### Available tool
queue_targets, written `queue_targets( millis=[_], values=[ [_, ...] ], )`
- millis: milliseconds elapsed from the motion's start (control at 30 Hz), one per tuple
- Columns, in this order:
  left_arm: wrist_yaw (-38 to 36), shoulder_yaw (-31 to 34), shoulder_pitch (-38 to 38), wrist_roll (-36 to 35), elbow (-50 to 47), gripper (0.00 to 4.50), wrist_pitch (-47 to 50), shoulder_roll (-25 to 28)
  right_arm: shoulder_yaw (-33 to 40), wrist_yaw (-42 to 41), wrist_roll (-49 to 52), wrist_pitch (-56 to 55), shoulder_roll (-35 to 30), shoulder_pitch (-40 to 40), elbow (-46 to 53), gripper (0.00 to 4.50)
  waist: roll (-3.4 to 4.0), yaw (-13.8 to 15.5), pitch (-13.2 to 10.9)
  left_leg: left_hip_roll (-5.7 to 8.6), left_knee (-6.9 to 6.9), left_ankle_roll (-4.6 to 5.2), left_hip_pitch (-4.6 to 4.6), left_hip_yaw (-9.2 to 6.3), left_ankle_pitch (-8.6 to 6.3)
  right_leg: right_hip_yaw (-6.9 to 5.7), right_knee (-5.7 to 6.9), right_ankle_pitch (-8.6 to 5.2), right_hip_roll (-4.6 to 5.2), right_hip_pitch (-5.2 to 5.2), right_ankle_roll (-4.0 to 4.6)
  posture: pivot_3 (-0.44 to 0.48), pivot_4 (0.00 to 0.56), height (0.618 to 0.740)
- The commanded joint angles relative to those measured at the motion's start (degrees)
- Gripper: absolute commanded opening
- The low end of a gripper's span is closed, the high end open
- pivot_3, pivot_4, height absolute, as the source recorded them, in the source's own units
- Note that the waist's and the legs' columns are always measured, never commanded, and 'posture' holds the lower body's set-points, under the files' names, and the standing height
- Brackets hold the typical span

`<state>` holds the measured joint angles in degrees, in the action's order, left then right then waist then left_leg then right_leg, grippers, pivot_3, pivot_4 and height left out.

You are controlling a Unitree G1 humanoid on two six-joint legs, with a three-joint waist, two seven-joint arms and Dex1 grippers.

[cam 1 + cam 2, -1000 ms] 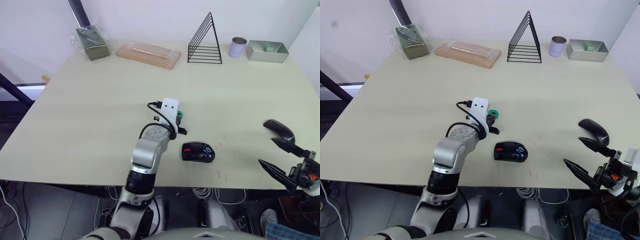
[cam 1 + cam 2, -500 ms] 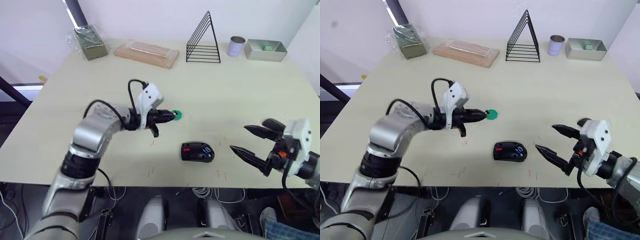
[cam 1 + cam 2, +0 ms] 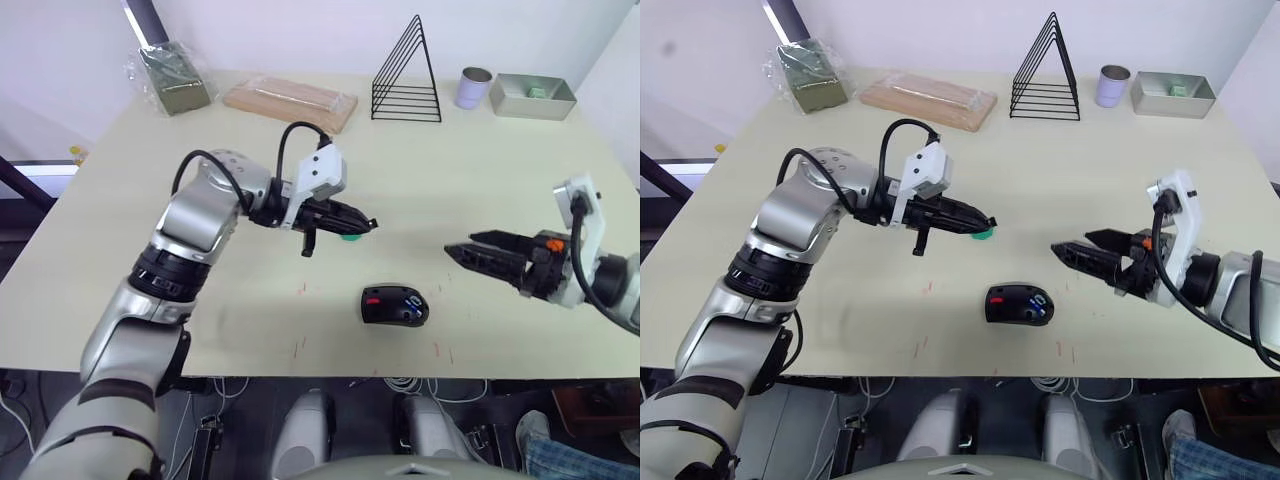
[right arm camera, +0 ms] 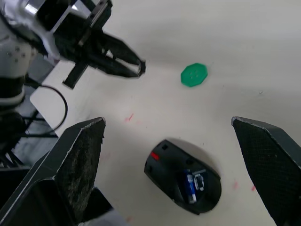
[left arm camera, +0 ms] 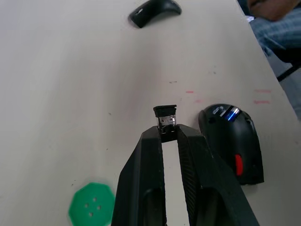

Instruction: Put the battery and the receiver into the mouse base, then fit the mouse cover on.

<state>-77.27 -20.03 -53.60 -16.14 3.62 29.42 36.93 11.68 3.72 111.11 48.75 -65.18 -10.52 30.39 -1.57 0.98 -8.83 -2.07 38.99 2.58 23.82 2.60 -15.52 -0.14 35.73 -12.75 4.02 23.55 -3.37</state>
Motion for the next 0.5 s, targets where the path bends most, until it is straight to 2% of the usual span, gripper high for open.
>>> queue_targets(
  millis=[33,167,300,500],
  values=[
    [-2.4,-0.6,-2.4,1.9,1.4,0.20,-5.0,-0.9,-2.2,1.9,1.9,1.6,2.1,-4.0,-2.5,4.50,0.00,-0.1,0.0,0.00,0.00,0.00,-0.02,-0.01,0.00,0.02,0.01,0.00,0.00,-0.01,-0.01,0.000,0.150,0.740],
    [-3.4,-2.2,-4.9,3.9,4.0,0.20,-7.9,-4.4,-6.1,4.3,1.9,5.4,7.1,-11.9,-8.0,4.50,0.00,-0.2,0.0,-0.02,0.14,0.01,-0.02,-0.01,0.00,0.06,0.09,0.06,-0.01,0.00,-0.09,0.000,0.150,0.740],
    [-3.9,-2.7,-5.4,4.8,4.8,0.20,-8.9,-6.3,-6.9,6.4,1.9,10.0,12.3,-17.2,-13.3,4.50,0.00,-0.2,0.0,-0.04,0.18,0.01,-0.01,-0.02,0.00,0.07,0.13,0.13,-0.04,0.00,-0.15,0.000,0.150,0.740],
    [-6.3,-4.1,-6.7,7.0,6.2,0.20,-11.6,-7.7,-10.0,4.3,1.9,21.7,12.6,-25.6,-24.8,4.50,0.02,-0.1,0.0,-0.05,0.18,0.04,0.04,0.02,-0.01,0.09,0.09,0.23,-0.05,0.03,-0.33,0.000,0.150,0.740]
  ],
)
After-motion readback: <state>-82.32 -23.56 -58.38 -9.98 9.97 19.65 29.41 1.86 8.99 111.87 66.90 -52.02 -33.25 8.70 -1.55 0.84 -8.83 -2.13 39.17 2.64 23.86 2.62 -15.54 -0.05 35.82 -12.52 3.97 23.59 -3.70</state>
